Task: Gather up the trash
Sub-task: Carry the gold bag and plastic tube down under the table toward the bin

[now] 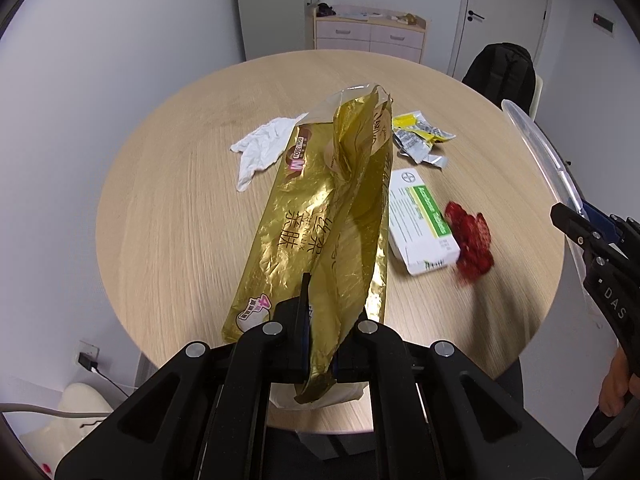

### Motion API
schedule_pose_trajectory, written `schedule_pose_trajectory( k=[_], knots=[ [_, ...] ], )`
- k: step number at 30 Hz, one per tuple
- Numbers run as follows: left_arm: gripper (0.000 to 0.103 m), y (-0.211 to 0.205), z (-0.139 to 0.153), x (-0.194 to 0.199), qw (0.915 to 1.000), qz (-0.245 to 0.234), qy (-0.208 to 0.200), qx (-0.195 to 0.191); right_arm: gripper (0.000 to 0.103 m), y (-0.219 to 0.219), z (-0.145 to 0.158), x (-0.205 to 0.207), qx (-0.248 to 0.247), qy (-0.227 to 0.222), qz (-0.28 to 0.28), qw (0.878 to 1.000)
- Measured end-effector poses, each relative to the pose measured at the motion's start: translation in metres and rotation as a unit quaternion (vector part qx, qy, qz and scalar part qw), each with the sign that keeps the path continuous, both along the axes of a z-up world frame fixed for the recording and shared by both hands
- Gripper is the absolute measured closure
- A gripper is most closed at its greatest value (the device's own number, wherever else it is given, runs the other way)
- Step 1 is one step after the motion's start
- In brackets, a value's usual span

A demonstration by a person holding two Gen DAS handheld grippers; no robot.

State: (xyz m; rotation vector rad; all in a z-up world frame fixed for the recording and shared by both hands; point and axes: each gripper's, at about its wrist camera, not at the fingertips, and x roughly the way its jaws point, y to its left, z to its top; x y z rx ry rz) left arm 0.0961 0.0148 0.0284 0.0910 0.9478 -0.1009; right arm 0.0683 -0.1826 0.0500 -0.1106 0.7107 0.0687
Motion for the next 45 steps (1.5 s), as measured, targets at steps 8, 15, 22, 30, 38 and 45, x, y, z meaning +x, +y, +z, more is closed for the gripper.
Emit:
schedule_pose_trajectory(
  k=[8,15,22,30,38,45],
  knots=[
    [0.097,0.004,0.0,-0.034,0.9999,-0.005,-0.009,-0.006,0.078,-0.001,0.003,-0.039,0.007,-0.009,0.002,1.0],
    [0.097,0.007,-0.006,-0.066,0.9998,-0.008,-0.011,-0.013,0.078,0.006,0.006,-0.076,0.016,-0.022,0.016,1.0],
    [0.097,0.003,-0.016,-0.099,0.9996,-0.015,-0.015,-0.02,0.078,0.007,0.0,-0.109,0.029,-0.029,0.027,0.999],
    [0.097,0.0,-0.037,-0.132,0.9991,-0.003,-0.02,-0.036,0.078,-0.001,-0.019,-0.132,0.05,-0.025,0.03,0.998],
    [0.097,-0.002,-0.05,-0.157,0.999,-0.003,-0.025,-0.037,0.078,-0.002,-0.039,-0.154,0.056,-0.019,0.028,0.998],
    [0.097,-0.005,-0.064,-0.168,0.999,-0.007,-0.018,-0.04,0.078,0.002,-0.057,-0.164,0.055,-0.008,0.028,0.998]
  ],
)
